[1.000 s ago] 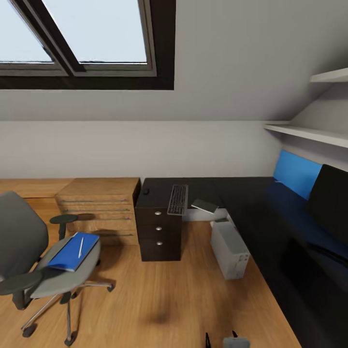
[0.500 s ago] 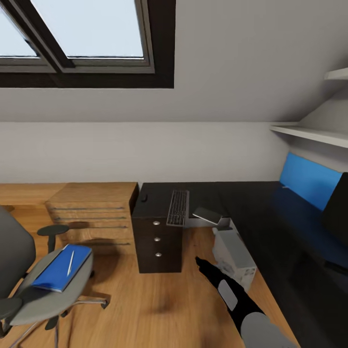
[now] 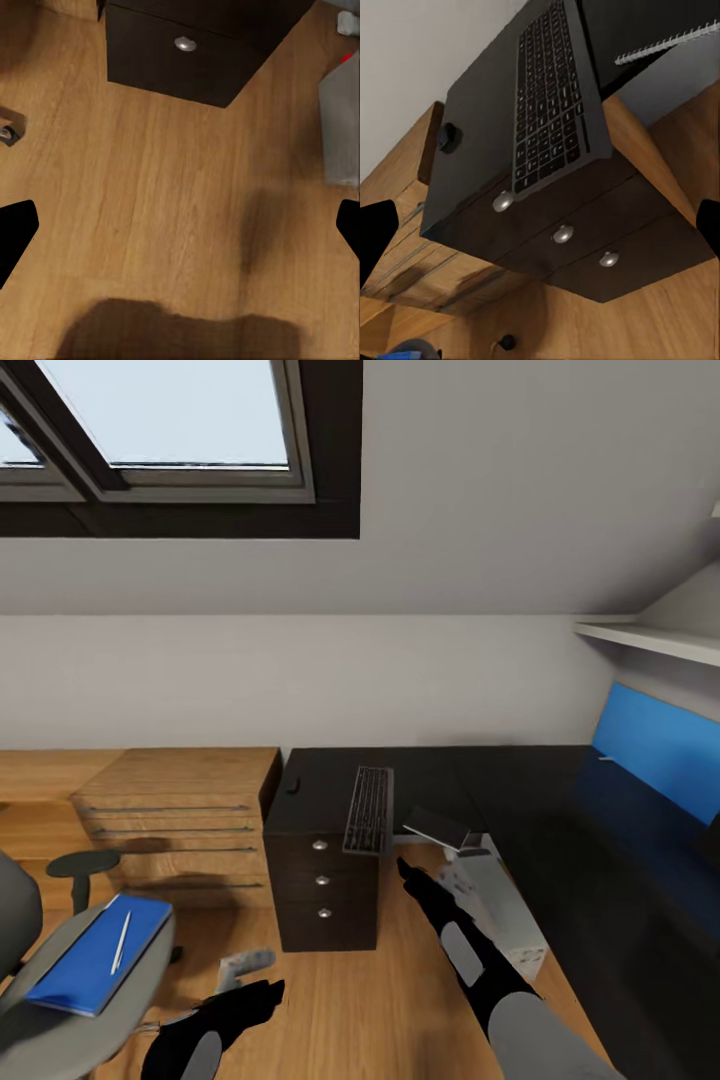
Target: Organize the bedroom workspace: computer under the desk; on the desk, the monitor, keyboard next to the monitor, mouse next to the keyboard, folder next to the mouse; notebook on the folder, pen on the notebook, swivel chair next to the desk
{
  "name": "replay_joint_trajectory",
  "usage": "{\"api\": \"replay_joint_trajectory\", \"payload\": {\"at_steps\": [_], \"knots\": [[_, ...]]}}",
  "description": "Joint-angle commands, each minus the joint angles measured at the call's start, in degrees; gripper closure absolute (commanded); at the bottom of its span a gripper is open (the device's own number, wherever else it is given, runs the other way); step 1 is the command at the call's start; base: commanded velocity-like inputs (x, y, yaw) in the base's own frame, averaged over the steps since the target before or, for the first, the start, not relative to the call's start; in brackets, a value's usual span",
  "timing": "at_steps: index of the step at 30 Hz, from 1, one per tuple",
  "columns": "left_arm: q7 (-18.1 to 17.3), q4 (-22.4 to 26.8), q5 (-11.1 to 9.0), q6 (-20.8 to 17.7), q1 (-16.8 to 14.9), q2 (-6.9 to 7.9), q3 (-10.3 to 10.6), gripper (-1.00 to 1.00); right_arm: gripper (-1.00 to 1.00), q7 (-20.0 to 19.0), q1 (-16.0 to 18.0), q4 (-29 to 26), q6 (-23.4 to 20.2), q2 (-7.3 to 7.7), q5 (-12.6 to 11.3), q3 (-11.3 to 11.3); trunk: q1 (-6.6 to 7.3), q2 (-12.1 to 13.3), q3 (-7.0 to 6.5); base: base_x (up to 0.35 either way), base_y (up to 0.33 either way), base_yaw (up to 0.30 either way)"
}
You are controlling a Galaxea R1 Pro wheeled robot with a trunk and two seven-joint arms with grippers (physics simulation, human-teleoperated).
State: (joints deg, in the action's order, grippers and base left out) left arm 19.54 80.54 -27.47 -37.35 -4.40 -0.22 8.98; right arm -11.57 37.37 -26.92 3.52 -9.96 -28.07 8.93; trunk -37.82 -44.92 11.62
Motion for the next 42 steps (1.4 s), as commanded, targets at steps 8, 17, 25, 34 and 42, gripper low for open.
{"api": "replay_joint_trajectory", "payload": {"at_steps": [8, 17, 25, 34, 42], "knots": [[0.47, 5.02, -0.64, -2.79, -0.02, 0.29, -2.23, -1.00, -1.00, 1.09, 0.07, 5.66, 1.80, -0.04, -2.43, -3.23, -0.26, -0.46, 0.27, 0.117, 0.000, 0.000], [1.95, 10.37, -0.91, -3.02, 0.05, 0.18, -4.87, -1.00, -1.00, -3.13, 0.07, 8.18, -0.96, -0.04, -26.30, -3.59, -2.24, -4.07, 1.89, 0.006, 0.000, 0.000], [4.81, 12.32, -1.00, -3.11, 1.51, 0.02, -4.79, -1.00, -1.00, -6.89, 0.07, 10.08, -4.32, -0.04, -31.42, -3.59, -3.99, -7.28, 3.32, 0.000, 0.000, 0.000], [4.97, 12.28, -1.08, -3.46, 1.67, -0.03, -4.77, -1.00, -1.00, -8.07, 0.07, 11.74, -4.14, -0.04, -31.61, -3.77, -5.97, -10.89, 4.94, 0.000, 0.000, 0.000], [4.98, 11.86, -1.04, -3.51, 1.68, -0.97, -4.67, -1.00, -1.00, -9.05, 0.07, 12.59, -4.22, -0.04, -31.54, -3.74, -7.73, -14.09, 6.38, 0.000, 0.160, 0.000]]}}
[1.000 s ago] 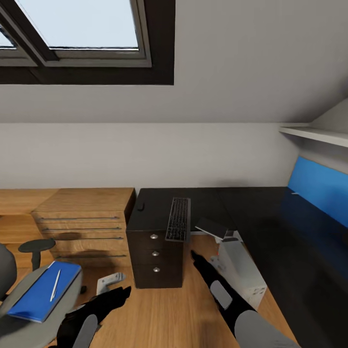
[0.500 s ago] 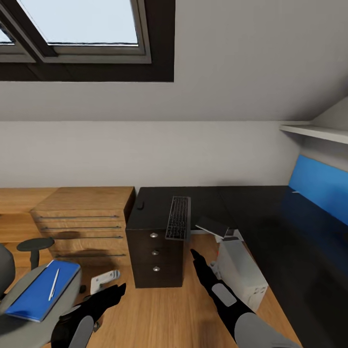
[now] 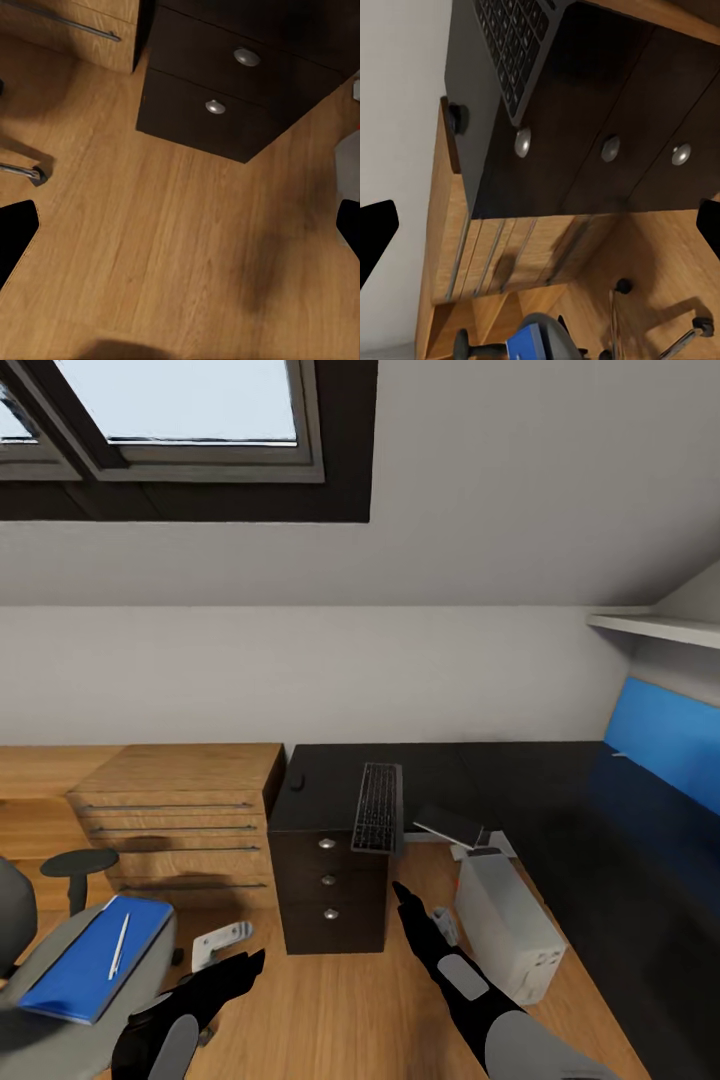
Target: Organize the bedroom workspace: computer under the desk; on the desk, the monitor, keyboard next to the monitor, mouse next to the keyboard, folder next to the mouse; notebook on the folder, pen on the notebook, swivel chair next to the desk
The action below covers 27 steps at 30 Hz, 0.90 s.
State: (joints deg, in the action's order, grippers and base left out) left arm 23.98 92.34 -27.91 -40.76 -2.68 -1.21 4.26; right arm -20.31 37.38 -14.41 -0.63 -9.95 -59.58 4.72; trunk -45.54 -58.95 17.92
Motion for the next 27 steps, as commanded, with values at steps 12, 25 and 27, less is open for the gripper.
{"api": "replay_joint_trajectory", "payload": {"at_steps": [12, 25, 27], "knots": [[0.57, 0.03, -0.65, -0.11, -0.04, 0.07, -0.03, -1.00, -1.00, -0.43, 0.06, -0.09, 0.04, -0.05, 0.07, 0.55, -2.65, -4.88, 2.21, 0.000, 0.066, 0.000], [0.56, 0.03, -0.66, -0.10, -0.04, 0.00, 0.03, -1.00, -1.00, -0.43, 0.06, -0.05, 0.06, -0.05, 0.07, 0.55, -5.50, -10.10, 3.55, 0.000, 0.000, 0.000], [0.56, -0.03, -0.66, -0.09, -0.04, -0.01, 0.04, -1.00, -1.00, -0.48, 0.06, -0.04, 0.04, -0.05, 0.07, 0.55, -5.94, -10.90, 3.86, 0.000, 0.000, 0.000]]}}
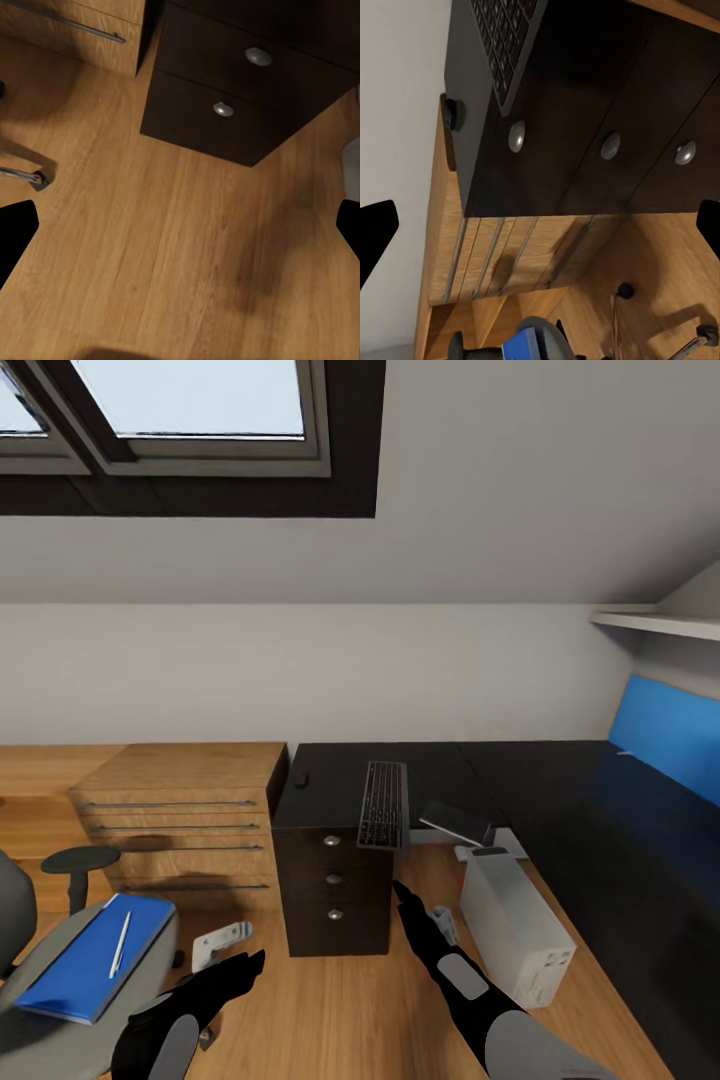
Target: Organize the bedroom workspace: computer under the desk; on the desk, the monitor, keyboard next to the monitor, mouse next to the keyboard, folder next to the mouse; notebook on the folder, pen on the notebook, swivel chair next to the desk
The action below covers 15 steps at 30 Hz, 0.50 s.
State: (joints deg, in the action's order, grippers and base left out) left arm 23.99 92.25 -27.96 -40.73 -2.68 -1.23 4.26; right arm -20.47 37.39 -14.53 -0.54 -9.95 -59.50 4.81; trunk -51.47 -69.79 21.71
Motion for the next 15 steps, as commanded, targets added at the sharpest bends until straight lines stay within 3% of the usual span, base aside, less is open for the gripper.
{"api": "replay_joint_trajectory", "payload": {"at_steps": [1, 7, 8, 15], "knots": [[0.55, -0.01, -0.60, -0.13, -0.04, 0.00, 0.04, -1.00, -1.00, -0.34, 0.05, 0.06, -0.05, -0.05, 0.03, 0.46, -0.23, -0.46, 0.24, 0.000, 0.000, 0.000], [0.54, -0.41, -0.60, -0.11, -0.04, 0.00, 0.04, -1.00, -1.00, -1.28, 0.05, -0.12, 0.57, -0.05, 1.89, -0.68, -1.55, -2.87, 1.30, 0.000, 0.000, 0.000], [0.54, -0.53, -0.55, -0.11, -0.04, -0.01, 0.04, -1.00, -1.00, -1.61, 0.05, -0.01, 2.45, -0.05, 2.42, -1.07, -1.77, -3.27, 1.48, 0.000, 0.000, 0.000], [0.54, -0.58, -0.52, -0.10, -0.04, -0.01, 0.11, -1.00, -1.00, -1.56, 0.05, 0.58, 4.15, -0.05, 2.00, -1.17, -3.30, -6.07, 2.74, 0.000, 0.000, 0.000]]}}
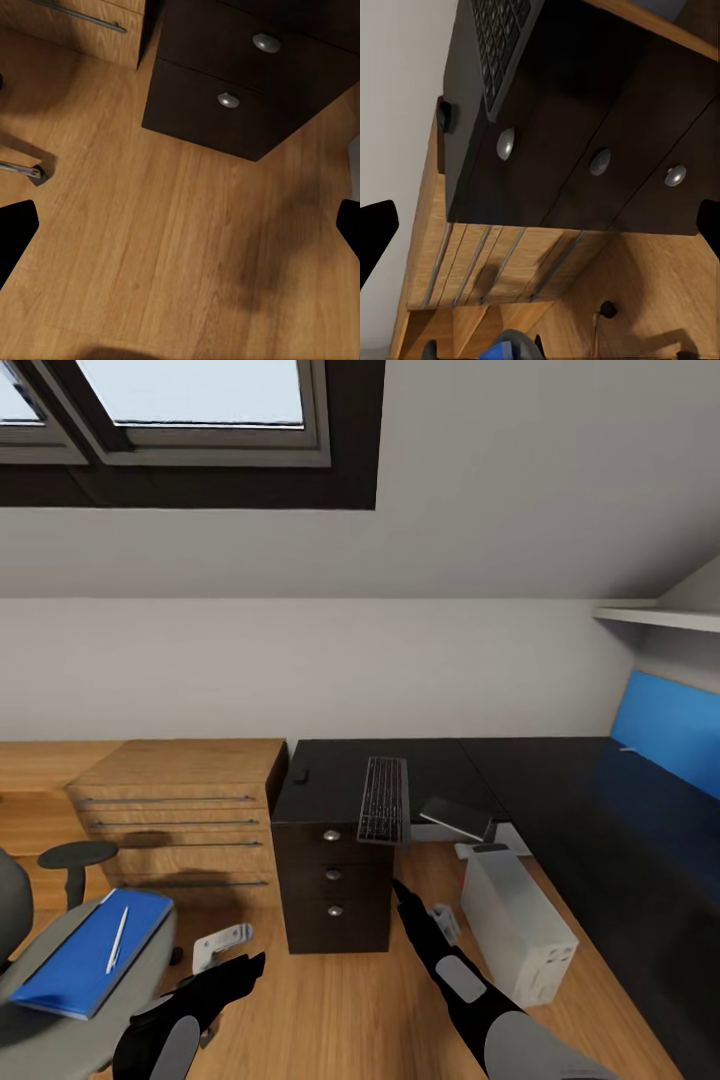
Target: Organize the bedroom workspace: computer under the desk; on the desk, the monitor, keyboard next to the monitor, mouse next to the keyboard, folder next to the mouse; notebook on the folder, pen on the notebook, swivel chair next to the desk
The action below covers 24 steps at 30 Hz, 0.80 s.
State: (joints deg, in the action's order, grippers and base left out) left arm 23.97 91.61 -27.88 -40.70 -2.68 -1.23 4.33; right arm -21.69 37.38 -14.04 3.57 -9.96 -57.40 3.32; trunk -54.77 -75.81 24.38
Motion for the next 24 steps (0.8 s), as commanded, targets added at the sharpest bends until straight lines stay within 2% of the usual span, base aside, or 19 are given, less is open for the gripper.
{"api": "replay_joint_trajectory", "payload": {"at_steps": [1, 3, 5, 9, 11, 14, 17, 24], "knots": [[0.55, 0.06, -0.60, -0.11, -0.04, 0.00, 0.04, -1.00, -1.00, -0.33, 0.06, 0.16, -0.25, -0.04, -0.39, 0.36, -0.23, -0.46, 0.25, 0.000, 0.000, 0.000], [0.55, 0.03, -0.61, -0.13, -0.04, -0.09, 0.05, -1.00, -1.00, -0.79, 0.06, 0.30, -2.57, -0.04, -2.97, 0.39, -0.67, -1.26, 0.61, 0.000, 0.000, 0.000], [0.59, 0.01, -0.61, -0.14, -0.04, -0.15, 0.06, -1.00, -1.00, -1.46, 0.06, 0.34, -3.57, -0.04, -4.01, 0.39, -1.10, -2.06, 0.97, 0.000, 0.000, 0.000], [0.56, 0.05, -0.60, -0.14, -0.04, -0.24, 0.06, -1.00, -1.00, -7.03, 0.01, 0.47, -6.38, -0.04, -5.75, 0.52, -1.98, -3.66, 1.68, 0.000, 0.000, 0.000], [0.56, 0.05, -0.60, -0.15, -0.04, -0.25, 0.06, -1.00, -1.00, -8.57, 0.00, 0.48, -7.30, -0.04, -6.04, 0.59, -2.42, -4.47, 2.04, 0.000, 0.000, 0.000], [0.56, 0.06, -0.64, -0.16, -0.04, -0.30, 0.10, -1.00, -1.00, -11.92, -0.02, 0.46, -9.79, -0.04, -8.09, 0.69, -3.08, -5.67, 2.58, 0.000, 0.000, 0.000], [0.55, 0.01, -0.67, -0.16, -0.04, -0.33, 0.15, -1.00, -1.00, -12.66, -0.03, 0.43, -10.39, -0.04, -8.91, 0.70, -3.74, -6.87, 3.12, 0.000, 0.000, 0.000], [0.55, -0.24, -0.69, -0.17, -0.04, -0.35, 0.23, -1.00, -1.00, -12.93, -0.03, 0.30, -10.25, -0.04, -9.07, 0.45, -5.28, -9.68, 4.38, 0.000, 0.000, 0.000]]}}
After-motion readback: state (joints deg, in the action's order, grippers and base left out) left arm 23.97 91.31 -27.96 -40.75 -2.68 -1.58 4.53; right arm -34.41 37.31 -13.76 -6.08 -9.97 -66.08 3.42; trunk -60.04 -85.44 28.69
